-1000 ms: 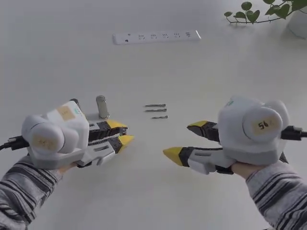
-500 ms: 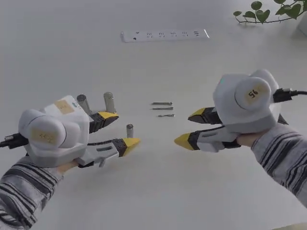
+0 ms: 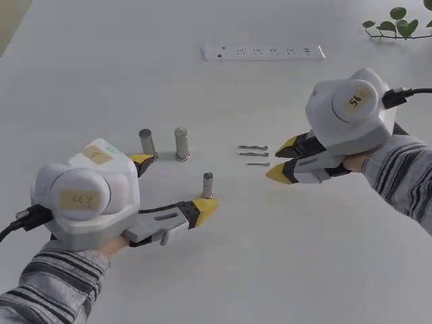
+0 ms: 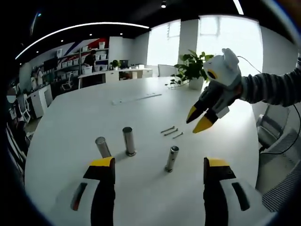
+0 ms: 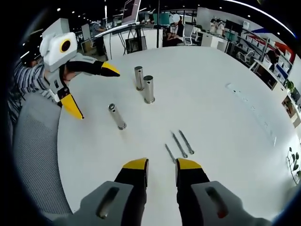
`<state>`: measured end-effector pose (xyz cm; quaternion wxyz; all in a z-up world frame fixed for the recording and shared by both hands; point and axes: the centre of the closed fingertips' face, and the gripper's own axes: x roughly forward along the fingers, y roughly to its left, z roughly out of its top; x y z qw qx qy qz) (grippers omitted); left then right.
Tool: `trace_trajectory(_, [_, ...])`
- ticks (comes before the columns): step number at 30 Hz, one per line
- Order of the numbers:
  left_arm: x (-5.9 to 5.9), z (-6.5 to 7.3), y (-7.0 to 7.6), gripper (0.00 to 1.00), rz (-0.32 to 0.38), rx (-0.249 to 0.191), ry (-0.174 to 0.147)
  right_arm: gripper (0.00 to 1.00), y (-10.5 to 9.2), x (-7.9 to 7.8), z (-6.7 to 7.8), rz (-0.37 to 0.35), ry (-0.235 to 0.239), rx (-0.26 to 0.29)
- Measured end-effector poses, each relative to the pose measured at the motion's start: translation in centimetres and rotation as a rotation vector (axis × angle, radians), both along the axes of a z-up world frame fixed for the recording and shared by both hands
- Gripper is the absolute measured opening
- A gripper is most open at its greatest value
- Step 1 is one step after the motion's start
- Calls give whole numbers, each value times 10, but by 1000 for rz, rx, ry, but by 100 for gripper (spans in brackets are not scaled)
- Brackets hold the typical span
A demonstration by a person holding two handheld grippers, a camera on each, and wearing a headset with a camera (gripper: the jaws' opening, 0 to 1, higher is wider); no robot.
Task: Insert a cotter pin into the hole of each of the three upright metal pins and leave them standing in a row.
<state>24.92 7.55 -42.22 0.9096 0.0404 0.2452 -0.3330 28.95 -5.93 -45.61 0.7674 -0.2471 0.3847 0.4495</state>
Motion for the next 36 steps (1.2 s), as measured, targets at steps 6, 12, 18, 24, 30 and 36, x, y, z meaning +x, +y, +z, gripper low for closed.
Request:
trace_trajectory(6, [-1,2,14,84,66,-4,7,13,1,15,-15,50,25,-39])
trace_trajectory(12, [-7,0,25,89,90,11,21,10,1,15,-24,98,43,-84])
trace_trajectory(18, [-12,2,29,90,94,24,18,7,1,16,-32,140,64,-126])
trace_trajectory(24, [-16,2,35,88,92,47,20,3,-2,14,-37,174,79,-173])
trace_trajectory(30, [-20,2,39,86,95,54,26,0,-4,15,-37,211,75,-201])
trace_trajectory(36, [-24,2,41,85,96,63,30,0,-3,17,-36,228,61,-211])
